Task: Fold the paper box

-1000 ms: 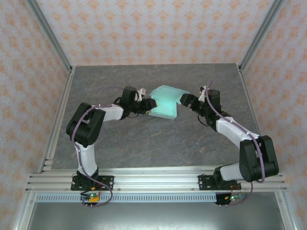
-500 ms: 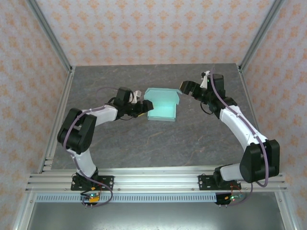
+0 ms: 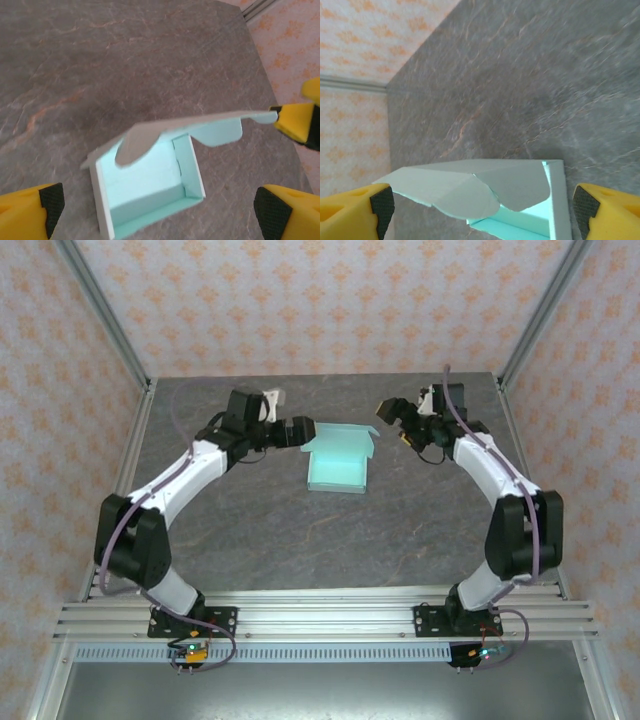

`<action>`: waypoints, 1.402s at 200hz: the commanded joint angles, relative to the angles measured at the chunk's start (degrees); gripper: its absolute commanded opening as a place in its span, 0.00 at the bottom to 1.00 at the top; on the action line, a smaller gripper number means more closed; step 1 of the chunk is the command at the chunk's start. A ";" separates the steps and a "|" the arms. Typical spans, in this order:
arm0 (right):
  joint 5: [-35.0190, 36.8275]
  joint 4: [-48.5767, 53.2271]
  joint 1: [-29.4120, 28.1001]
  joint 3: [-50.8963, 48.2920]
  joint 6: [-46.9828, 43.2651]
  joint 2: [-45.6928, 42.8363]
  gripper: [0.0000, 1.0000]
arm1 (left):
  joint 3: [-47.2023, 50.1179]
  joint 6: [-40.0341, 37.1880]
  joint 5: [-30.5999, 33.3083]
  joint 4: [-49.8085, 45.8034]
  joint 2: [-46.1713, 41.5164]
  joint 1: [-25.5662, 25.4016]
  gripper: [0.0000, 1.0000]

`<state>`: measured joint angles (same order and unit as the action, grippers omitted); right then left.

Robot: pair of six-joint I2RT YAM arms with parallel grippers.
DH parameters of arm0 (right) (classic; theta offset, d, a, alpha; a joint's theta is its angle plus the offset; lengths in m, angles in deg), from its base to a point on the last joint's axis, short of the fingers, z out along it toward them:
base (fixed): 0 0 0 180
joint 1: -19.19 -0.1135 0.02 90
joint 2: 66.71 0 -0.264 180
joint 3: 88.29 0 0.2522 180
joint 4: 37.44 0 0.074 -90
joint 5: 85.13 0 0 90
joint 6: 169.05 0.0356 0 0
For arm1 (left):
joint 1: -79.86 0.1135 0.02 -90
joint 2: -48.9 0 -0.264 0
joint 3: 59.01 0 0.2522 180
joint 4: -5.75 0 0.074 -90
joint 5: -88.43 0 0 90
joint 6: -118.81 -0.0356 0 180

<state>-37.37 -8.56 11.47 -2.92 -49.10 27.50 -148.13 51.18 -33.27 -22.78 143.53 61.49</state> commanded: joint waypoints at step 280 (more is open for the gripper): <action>-5.42 -11.36 -6.95 -8.61 14.51 3.65 0.85 | 10.85 15.16 -12.66 13.45 7.78 -3.82 0.89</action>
<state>-44.17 -21.77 4.84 -10.44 -32.59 33.84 -138.84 65.13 -44.74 -13.38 155.29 58.08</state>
